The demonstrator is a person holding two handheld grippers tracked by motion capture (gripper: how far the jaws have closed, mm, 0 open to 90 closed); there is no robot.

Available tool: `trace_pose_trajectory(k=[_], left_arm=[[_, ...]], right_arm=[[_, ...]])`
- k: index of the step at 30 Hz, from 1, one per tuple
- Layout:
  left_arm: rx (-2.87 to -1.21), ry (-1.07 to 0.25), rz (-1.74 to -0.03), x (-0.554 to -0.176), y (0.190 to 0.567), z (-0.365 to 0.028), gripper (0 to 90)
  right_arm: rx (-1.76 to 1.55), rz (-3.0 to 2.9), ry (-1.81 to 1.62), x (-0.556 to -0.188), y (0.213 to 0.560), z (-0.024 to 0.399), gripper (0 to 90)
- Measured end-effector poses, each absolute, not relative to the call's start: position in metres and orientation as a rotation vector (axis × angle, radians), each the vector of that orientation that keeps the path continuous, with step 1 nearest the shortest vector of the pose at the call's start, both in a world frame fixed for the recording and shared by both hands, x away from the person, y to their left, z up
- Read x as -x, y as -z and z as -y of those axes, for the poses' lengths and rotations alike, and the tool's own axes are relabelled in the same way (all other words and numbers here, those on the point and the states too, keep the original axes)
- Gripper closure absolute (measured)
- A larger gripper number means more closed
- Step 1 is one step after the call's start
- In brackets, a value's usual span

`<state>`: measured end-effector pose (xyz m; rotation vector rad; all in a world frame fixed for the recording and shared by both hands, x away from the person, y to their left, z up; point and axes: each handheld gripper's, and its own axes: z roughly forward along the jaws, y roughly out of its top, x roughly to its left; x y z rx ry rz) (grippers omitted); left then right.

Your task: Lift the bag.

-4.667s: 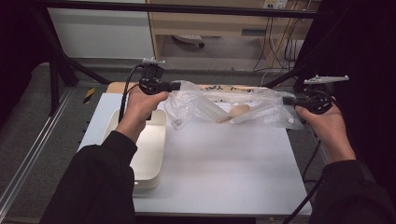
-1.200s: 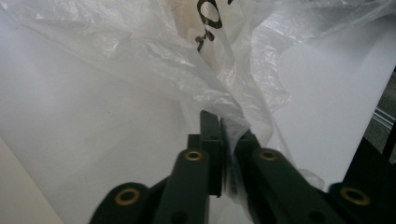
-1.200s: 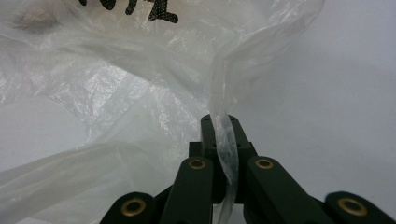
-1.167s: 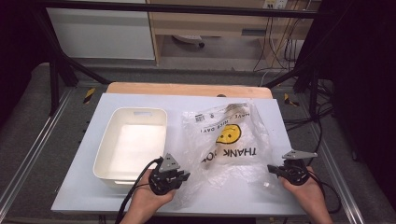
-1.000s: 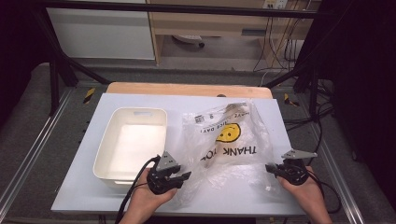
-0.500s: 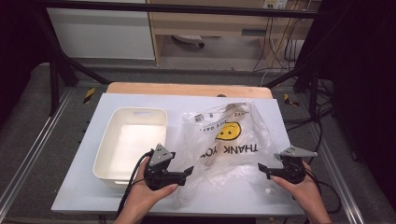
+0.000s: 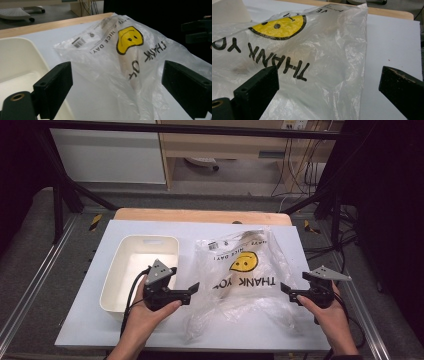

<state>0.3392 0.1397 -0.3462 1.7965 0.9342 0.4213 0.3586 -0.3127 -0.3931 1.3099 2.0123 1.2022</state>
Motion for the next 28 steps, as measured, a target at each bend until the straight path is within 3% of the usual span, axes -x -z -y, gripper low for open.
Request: trace_pose_trajectory(k=[9, 16, 28], left_arm=[[-1.761, -0.567, -1.003, -0.341, 0.335, -0.204, 9.7], [-1.668, -0.592, -1.108, -0.337, 0.348, -0.264, 8.5], [-1.568, -0.645, -1.152, -0.319, 0.377, -0.318, 8.7]], right_arm=[[-1.337, -1.938, -1.207, -0.366, 0.391, 0.306, 4.0], [-1.334, -1.912, -1.198, -0.363, 0.395, 0.303, 4.1], [-1.383, -1.892, -1.21, -0.35, 0.409, 0.315, 4.7]])
